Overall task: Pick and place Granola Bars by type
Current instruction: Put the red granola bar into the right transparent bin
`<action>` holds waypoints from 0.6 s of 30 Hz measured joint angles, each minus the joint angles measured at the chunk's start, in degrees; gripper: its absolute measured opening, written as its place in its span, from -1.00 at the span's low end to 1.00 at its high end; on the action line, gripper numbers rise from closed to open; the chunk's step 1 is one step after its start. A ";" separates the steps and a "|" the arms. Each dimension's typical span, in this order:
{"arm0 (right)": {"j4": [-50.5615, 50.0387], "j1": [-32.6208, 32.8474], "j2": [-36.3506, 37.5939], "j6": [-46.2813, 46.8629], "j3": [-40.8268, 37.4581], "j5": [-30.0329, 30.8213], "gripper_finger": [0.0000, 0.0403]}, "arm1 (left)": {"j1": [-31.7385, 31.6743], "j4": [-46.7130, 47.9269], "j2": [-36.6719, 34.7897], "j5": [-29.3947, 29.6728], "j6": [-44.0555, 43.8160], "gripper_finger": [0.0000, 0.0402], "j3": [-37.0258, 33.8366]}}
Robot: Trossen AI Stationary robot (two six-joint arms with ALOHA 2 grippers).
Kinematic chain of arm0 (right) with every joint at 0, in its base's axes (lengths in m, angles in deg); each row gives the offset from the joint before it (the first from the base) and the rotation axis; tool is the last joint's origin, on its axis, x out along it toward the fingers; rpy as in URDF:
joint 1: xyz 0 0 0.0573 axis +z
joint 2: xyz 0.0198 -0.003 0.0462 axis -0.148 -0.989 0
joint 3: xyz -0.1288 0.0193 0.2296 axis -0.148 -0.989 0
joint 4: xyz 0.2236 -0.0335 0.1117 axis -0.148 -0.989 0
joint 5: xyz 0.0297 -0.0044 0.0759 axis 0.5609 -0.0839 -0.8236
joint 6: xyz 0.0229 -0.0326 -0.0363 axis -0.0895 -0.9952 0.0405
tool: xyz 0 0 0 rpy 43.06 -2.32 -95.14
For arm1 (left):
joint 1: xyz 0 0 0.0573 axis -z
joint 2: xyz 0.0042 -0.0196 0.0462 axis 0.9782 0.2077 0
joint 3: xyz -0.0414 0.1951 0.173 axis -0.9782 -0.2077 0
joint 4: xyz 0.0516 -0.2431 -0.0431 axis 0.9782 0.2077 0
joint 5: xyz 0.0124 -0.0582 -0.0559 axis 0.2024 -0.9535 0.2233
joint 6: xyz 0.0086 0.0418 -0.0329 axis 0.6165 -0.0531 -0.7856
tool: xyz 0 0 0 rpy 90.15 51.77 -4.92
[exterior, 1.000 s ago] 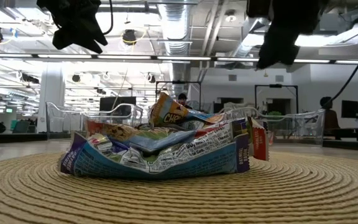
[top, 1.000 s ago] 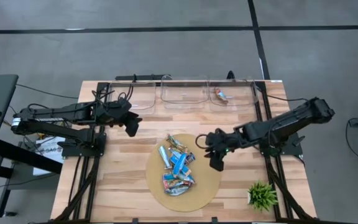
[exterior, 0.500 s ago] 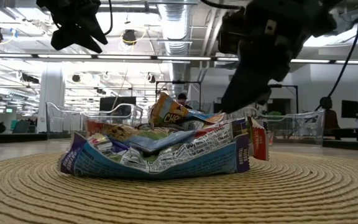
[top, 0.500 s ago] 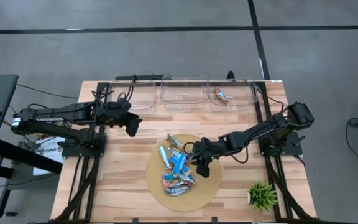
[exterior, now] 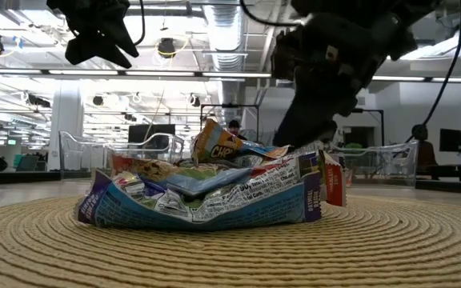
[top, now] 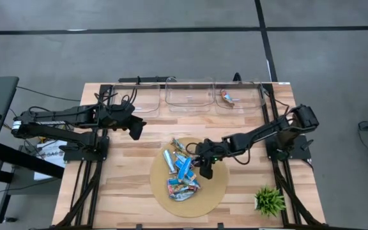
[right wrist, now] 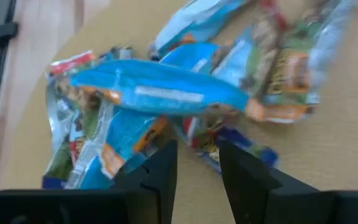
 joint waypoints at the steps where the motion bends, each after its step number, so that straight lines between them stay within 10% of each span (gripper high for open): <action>1: 1.29 0.00 -0.82 0.00 0.08 -1.04 -0.45 | 0.00 -0.01 0.00 0.00 0.00 -0.33 0.00; 18: 2.25 -1.48 -7.52 -0.50 4.48 -1.60 -0.45 | -0.02 -0.01 -0.02 -1.71 0.11 -0.33 0.02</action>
